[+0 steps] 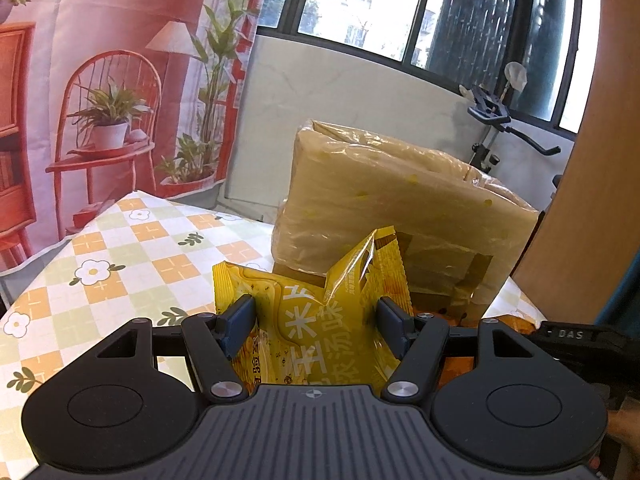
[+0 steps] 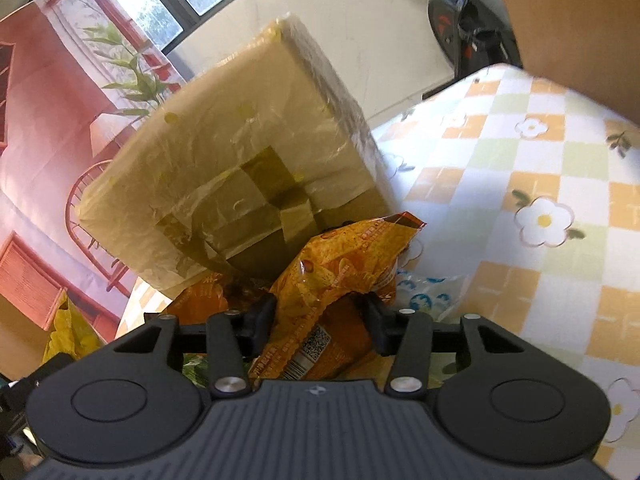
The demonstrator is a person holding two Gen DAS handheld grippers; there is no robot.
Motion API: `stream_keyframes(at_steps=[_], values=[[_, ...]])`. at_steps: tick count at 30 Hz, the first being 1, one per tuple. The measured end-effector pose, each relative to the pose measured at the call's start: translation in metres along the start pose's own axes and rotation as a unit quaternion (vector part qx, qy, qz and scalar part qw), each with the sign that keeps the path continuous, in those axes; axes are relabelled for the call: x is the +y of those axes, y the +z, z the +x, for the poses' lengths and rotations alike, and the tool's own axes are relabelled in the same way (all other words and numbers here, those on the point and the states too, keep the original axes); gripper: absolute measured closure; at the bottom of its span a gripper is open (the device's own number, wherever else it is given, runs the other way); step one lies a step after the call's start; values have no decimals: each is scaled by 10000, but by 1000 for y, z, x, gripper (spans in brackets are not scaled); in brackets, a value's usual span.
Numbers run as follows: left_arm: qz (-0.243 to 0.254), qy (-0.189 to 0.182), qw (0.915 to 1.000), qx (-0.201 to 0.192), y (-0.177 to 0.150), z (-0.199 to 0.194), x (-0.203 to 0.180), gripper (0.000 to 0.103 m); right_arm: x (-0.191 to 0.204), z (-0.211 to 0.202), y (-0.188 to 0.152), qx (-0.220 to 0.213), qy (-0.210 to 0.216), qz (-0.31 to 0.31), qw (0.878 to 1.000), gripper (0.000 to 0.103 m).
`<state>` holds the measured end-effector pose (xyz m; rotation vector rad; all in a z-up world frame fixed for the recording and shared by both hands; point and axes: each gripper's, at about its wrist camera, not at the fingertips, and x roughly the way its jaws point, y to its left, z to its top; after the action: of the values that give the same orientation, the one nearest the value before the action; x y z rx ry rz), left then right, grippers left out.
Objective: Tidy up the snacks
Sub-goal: 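Grasp the orange snack bag with the right tool while the left tool holds the yellow bag, then lift the yellow bag with the left tool while the right tool carries the orange bag over the box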
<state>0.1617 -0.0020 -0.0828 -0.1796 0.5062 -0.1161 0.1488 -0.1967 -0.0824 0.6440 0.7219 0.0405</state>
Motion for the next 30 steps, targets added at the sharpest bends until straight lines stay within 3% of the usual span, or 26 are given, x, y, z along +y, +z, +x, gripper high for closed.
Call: stream_keyframes(at_steps=[13, 23, 30], values=[[86, 117, 9994, -310, 5, -25, -3, 34, 9, -50, 6, -639, 128, -325, 9973, 54], [291, 146, 9961, -816, 35, -52, -10, 34, 38, -88, 24, -1083, 489, -802, 9897, 54], [373, 44, 9956, -856, 54, -50, -13, 34, 62, -102, 42, -1298, 700, -1036, 9836, 54]])
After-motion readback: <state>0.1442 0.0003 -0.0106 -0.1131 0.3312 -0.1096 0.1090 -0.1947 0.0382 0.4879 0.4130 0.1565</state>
